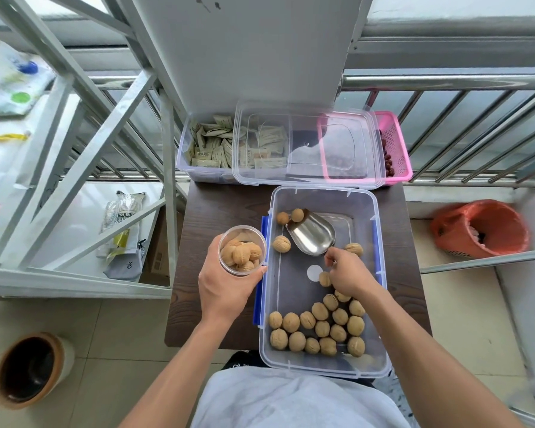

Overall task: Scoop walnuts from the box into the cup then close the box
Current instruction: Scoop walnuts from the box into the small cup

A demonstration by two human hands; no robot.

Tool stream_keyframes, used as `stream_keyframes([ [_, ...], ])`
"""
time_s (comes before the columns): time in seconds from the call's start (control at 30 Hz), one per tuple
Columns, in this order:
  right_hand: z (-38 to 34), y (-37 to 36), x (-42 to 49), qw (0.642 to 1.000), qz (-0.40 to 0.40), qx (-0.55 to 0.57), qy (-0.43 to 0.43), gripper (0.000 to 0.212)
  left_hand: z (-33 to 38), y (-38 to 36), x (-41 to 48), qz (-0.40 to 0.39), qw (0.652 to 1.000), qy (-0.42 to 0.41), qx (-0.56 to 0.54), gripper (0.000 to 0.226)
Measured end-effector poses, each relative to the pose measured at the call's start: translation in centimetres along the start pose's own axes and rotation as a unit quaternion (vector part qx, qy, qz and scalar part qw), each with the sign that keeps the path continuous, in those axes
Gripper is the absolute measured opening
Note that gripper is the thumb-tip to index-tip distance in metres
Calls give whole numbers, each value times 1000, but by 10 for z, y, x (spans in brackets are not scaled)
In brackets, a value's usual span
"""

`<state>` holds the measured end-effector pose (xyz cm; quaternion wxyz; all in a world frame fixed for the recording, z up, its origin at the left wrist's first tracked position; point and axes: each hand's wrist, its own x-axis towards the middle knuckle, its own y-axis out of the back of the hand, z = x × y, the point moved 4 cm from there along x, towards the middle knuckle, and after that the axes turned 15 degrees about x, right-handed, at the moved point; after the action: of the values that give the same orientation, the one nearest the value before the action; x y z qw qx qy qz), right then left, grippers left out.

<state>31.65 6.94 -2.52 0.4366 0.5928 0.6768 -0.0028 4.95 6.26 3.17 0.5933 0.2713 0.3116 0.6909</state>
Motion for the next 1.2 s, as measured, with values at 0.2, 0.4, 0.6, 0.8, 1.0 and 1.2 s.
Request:
stream_keyframes([
  [0.2, -3, -4, 9, 999, -7, -47, 28, 21, -2, -2, -1, -4, 1000, 4, 6, 92],
  [0.4, -2, -8, 20, 999, 5, 46, 2, 25, 1, 1, 0, 3, 1000, 1, 1, 89],
  [0.6, 16, -7, 16, 983, 17, 185, 14, 32, -1, 3, -1, 3, 1000, 5, 0, 86],
  [0.8, 10, 3, -1, 963, 11, 268, 36, 35, -4, -1, -2, -3, 1000, 5, 2, 87],
  [1.0, 7, 16, -20, 947, -26, 318, 36, 35, -4, 1, -4, -7, 1000, 8, 0, 85],
  [1.2, -12, 42, -44, 937, -49, 343, 49, 29, -5, 2, -4, -13, 1000, 14, 2, 86],
])
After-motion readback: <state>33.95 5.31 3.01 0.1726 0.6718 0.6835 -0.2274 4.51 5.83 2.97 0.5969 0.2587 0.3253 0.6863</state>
